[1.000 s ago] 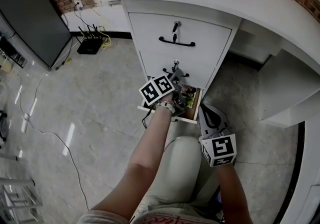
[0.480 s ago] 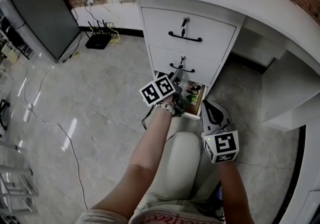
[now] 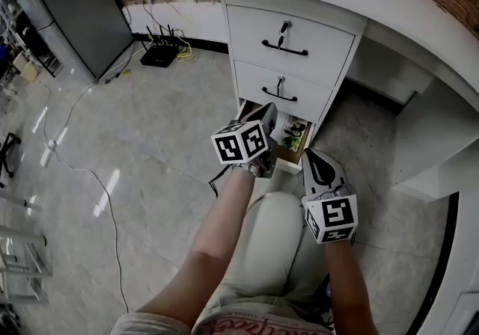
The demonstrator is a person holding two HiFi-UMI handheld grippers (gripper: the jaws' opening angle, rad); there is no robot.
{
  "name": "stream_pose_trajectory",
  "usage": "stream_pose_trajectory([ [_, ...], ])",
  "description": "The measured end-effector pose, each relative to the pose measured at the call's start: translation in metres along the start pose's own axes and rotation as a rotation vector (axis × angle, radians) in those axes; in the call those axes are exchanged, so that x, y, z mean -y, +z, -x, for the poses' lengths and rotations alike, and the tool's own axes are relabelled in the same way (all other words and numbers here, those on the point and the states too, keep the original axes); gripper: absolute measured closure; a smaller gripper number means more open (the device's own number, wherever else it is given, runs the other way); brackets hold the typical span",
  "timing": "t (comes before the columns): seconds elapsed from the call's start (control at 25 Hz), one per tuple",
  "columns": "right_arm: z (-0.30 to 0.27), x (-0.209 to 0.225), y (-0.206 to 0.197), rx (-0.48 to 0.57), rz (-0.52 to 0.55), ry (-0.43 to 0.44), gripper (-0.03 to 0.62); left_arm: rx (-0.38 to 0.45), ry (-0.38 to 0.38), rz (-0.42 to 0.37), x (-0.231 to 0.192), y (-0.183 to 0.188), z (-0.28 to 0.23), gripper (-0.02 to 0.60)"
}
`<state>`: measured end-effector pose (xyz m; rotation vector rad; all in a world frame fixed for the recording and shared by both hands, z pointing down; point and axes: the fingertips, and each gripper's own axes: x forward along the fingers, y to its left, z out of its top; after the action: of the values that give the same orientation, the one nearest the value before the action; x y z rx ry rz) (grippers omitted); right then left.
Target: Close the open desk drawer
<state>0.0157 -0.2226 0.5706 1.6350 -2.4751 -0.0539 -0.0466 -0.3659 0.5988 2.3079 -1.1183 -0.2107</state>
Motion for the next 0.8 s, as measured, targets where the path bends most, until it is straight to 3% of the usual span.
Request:
stream_pose_trajectory([
  [0.44,0.017,-0.010,0.012,0.044,-0.024,0.043,0.583,0.116,-0.115,-0.317,0.080,0.019,0.068,0.577],
  [0.8,0.023,-0.019,0.019,0.064,-0.039,0.079,0.583,0.191,-0.165,-0.430,0.106,0.016,0.125,0.577],
])
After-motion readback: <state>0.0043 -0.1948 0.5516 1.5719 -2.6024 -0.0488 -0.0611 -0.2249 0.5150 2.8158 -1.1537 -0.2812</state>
